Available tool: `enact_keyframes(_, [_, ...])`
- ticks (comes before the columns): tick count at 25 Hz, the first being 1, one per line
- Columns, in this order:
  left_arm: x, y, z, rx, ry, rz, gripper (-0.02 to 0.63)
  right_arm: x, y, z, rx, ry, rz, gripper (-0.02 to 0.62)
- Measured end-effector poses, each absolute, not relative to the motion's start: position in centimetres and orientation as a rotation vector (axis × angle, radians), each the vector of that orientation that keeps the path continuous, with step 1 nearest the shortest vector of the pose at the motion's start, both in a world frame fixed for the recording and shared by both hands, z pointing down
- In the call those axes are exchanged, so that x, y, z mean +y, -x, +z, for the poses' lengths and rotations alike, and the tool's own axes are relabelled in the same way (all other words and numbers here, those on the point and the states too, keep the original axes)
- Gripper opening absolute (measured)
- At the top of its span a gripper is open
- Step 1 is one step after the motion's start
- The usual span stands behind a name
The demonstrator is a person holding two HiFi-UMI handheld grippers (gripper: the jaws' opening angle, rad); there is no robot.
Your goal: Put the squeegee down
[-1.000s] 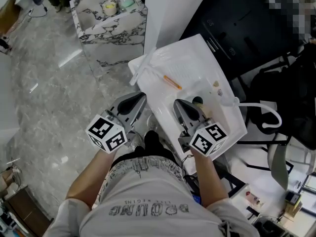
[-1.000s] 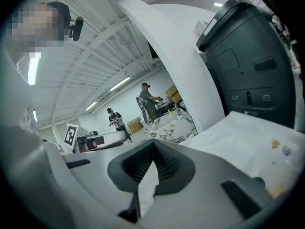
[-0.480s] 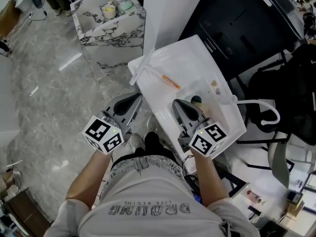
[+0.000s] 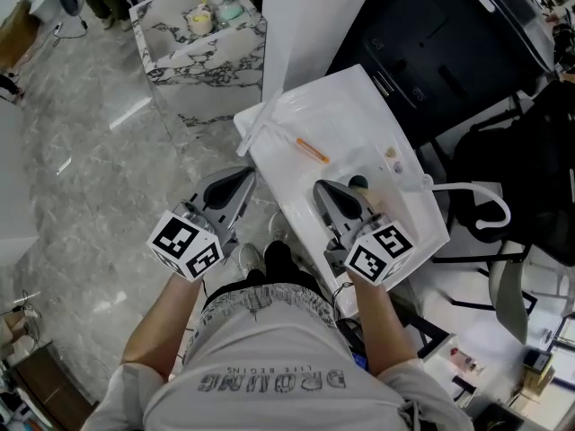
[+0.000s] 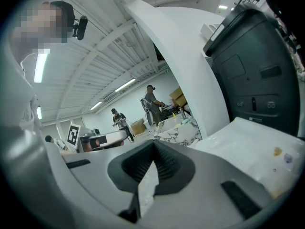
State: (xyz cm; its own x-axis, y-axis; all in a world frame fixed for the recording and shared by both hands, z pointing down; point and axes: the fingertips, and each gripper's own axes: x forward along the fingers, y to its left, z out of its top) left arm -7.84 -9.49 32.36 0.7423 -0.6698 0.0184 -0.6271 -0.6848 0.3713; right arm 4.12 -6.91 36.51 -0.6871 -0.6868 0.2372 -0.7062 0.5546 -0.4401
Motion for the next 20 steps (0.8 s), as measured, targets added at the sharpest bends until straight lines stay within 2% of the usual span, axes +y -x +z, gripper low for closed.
enact_keyframes(20, [-10.5, 7.6, 33.4, -1.020, -2.557, -0.136, 0.023, -7.8, -4.8, 36.8, -2.722, -1.223, 0.802, 0.006])
